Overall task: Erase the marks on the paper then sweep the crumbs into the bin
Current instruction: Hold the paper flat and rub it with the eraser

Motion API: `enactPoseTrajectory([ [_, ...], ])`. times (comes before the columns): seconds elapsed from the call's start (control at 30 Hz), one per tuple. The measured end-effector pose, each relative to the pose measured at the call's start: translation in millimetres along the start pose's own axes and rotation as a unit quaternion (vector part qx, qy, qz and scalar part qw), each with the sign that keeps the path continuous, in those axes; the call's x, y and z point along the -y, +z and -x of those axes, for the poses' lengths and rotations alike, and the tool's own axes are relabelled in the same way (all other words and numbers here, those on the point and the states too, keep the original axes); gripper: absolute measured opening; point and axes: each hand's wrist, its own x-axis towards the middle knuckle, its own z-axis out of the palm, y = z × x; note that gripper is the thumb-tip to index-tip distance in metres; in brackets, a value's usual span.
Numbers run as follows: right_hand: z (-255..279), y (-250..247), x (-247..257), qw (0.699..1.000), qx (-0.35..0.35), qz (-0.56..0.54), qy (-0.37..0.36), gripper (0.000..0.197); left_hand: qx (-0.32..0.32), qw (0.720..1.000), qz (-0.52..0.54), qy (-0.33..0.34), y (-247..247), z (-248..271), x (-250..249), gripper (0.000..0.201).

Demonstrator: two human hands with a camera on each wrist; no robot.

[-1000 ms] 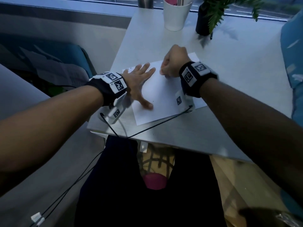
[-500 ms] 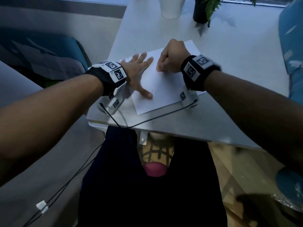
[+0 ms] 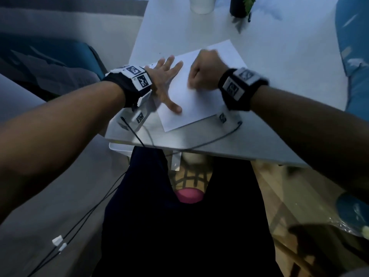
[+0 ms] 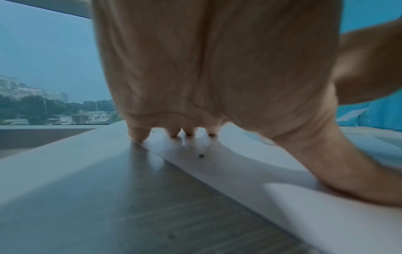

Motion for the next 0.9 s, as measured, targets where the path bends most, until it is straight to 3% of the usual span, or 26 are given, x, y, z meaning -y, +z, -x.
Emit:
enactPoseTrajectory([
  [0.07,-3,-4,-8,0.999,-0.044,-0.004,0.020,0.025,0.001,1.000,0.002,0.001,0,-1,1,0.155],
  [0.17,22,18,16,0.997,0.038,0.011,-0.061,0.018,-0.003,1.000,-0.003,0.004,1,-5,5,0.158],
  [0.23,20,7,3,0.999,0.024,0.012,-0.039,0.018,-0.003,1.000,-0.001,0.006,2,-4,5,0.157],
  [0.37,12,-31,-50,0.996,-0.036,-0.013,0.079,0.018,-0.010,1.000,0.006,0.014,2,-3,6,0.151],
  [0.6,50,-22,-70,0.991,-0.042,-0.063,0.106,0.011,-0.072,0.996,-0.051,0.035,-15,-3,5,0.126],
  [0.8,47,-9,-64,0.991,-0.075,-0.037,0.105,0.009,-0.112,0.986,0.032,0.116,-14,1,-25,0.104],
  [0.9,43,-3,-55,0.992,-0.068,-0.040,0.097,0.016,-0.083,0.989,0.079,0.089,-1,2,-46,0.108],
])
